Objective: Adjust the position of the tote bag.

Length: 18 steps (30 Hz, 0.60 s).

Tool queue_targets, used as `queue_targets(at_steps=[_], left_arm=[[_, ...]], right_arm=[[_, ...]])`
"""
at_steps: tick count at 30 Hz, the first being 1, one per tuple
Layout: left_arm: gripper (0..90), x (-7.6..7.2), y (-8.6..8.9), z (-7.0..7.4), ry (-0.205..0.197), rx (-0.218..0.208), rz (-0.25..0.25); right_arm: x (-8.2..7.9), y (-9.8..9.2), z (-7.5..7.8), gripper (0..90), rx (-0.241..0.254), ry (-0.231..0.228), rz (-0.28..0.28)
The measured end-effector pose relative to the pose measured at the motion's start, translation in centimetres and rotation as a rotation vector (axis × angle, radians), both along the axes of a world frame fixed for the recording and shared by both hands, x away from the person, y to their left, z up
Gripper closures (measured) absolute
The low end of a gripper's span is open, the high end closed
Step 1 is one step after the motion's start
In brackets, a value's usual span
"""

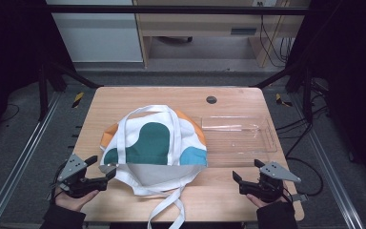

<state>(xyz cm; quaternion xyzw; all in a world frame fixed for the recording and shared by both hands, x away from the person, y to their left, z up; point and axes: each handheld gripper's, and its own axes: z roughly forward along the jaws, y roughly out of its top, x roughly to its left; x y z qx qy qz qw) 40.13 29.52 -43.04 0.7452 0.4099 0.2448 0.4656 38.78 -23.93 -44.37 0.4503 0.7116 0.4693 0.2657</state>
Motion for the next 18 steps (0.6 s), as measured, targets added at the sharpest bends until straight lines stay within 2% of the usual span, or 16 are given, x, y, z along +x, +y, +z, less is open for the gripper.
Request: queue_targets(at_steps=[5, 11, 18], left_arm=[[17.8, -0.2, -0.2, 0.0, -0.006, 0.011, -0.002], [26.3, -0.1, 0.0, 0.0, -0.007, 0.007, 0.005], [32.1, 0.1, -0.3, -0.3, -0.006, 0.027, 0.001]], right_arm=[[-0.1, 0.2, 0.0, 13.2, -0.001, 0.003, 0.012], [0.0, 1.2, 0.0, 20.2, -0.028, 0.011, 0.063], [-0.1, 2.5, 0.0, 26.5, -0.039, 0.028, 0.111]])
